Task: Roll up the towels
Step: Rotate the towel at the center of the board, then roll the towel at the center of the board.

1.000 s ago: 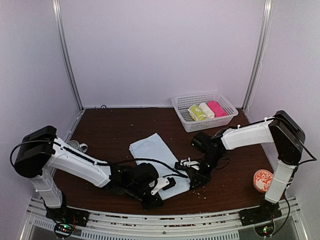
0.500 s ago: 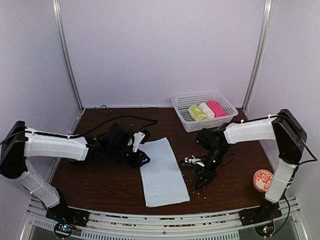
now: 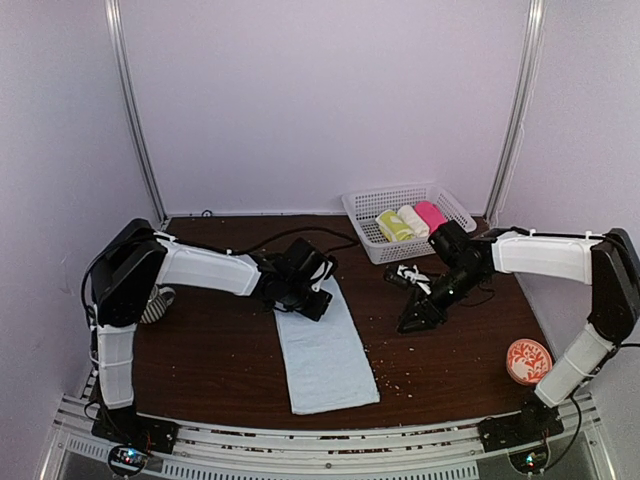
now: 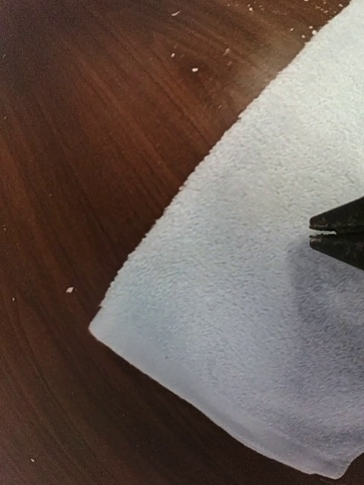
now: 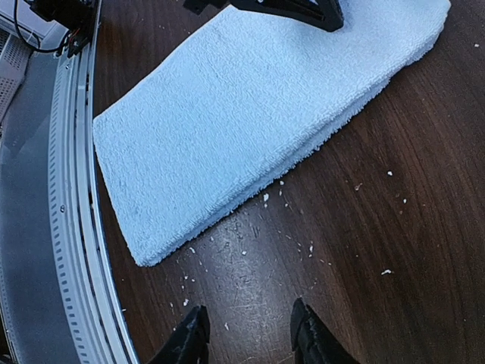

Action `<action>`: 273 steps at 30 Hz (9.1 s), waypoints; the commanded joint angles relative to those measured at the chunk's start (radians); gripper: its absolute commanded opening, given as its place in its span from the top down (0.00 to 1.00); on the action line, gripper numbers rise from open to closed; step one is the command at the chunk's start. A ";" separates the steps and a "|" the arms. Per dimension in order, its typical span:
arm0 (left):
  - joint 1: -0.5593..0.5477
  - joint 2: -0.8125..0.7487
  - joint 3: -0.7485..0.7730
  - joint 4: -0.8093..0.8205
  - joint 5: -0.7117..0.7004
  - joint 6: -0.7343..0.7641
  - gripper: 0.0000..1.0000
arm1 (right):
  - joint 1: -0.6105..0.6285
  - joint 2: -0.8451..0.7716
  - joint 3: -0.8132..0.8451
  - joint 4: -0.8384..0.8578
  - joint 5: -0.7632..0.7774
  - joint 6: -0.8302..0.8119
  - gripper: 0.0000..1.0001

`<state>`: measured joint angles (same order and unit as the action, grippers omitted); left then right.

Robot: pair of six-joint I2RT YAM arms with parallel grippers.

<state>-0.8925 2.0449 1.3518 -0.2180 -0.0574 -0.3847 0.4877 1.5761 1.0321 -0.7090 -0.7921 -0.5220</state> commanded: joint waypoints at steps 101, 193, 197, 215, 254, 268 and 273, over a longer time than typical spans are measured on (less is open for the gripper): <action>-0.109 0.021 -0.260 0.130 0.901 0.173 1.00 | 0.644 -0.167 -0.293 0.410 0.586 -0.075 0.43; -0.444 -0.076 -0.127 -0.095 -0.156 0.658 0.70 | 0.177 0.611 0.302 -0.260 -0.001 0.114 0.97; -0.444 -0.065 -0.129 -0.107 -0.157 0.648 0.81 | 0.176 0.607 0.307 -0.268 -0.009 0.105 0.96; -0.207 -0.086 -0.237 0.042 0.641 0.335 0.95 | 0.054 -0.014 0.358 -0.229 0.026 0.017 0.59; -0.076 0.091 -0.308 0.225 0.942 0.104 0.91 | 0.613 0.077 -0.156 0.339 0.592 -0.198 0.69; -0.051 -0.344 -0.430 0.123 0.515 0.167 0.58 | 0.579 0.248 0.066 -0.122 0.213 -0.176 0.96; -0.075 -0.607 -0.515 0.132 0.242 0.181 0.56 | 0.472 0.446 0.219 -0.315 0.022 -0.185 0.96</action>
<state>-0.9501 1.5997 0.8890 -0.0929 0.4568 -0.2344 1.0367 1.8801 1.1751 -0.7822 -0.5835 -0.7074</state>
